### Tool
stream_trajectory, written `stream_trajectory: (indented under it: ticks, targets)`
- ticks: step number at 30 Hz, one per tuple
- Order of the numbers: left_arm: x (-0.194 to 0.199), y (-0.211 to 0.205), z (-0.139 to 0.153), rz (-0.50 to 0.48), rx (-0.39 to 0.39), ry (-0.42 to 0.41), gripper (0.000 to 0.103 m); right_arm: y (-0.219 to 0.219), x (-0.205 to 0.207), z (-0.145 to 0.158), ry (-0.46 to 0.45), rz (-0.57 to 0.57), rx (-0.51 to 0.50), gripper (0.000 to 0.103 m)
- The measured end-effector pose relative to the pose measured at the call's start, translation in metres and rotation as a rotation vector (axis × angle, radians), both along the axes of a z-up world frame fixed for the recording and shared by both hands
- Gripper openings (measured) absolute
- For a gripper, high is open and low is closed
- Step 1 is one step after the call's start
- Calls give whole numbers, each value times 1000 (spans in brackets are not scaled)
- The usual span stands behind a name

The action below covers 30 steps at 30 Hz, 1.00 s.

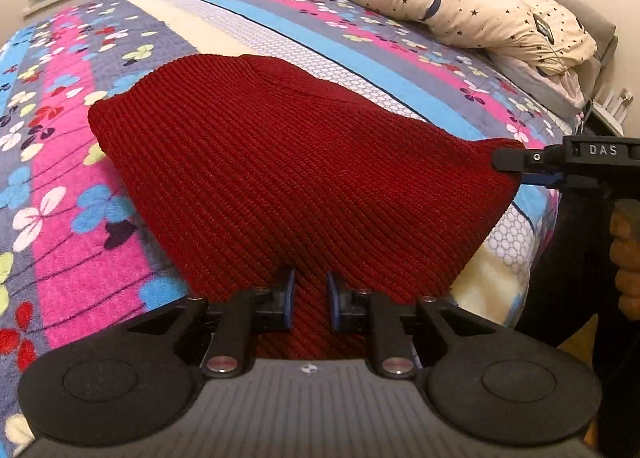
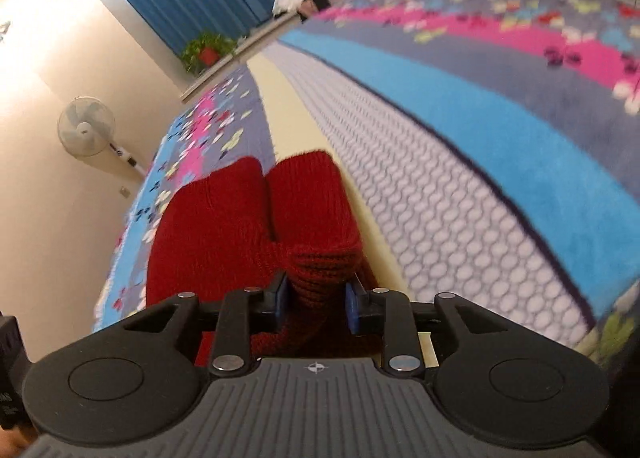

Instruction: Fold small clothes

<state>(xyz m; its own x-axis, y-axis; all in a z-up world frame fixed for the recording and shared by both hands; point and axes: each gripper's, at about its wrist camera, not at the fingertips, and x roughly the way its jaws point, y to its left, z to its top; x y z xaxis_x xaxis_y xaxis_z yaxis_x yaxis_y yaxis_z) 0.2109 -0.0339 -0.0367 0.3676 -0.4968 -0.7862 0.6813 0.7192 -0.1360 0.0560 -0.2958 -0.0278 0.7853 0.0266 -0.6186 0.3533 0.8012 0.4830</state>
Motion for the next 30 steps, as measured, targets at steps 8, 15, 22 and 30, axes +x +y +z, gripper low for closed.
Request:
stream_trajectory:
  ticks: [8, 15, 22, 30]
  targets:
    - [-1, 2, -2, -33, -2, -2, 20, -18, -14, 17, -3, -199, -106, 36]
    - [3, 3, -3, -47, -7, 4, 20, -17, 89, 16, -31, 92, -5, 46]
    - [7, 6, -5, -62, -23, 16, 20, -8, 200, -20, 107, 269, 84, 52]
    - [9, 8, -4, -71, -29, 12, 20, 1, 218, 6, -36, 278, 52, 15]
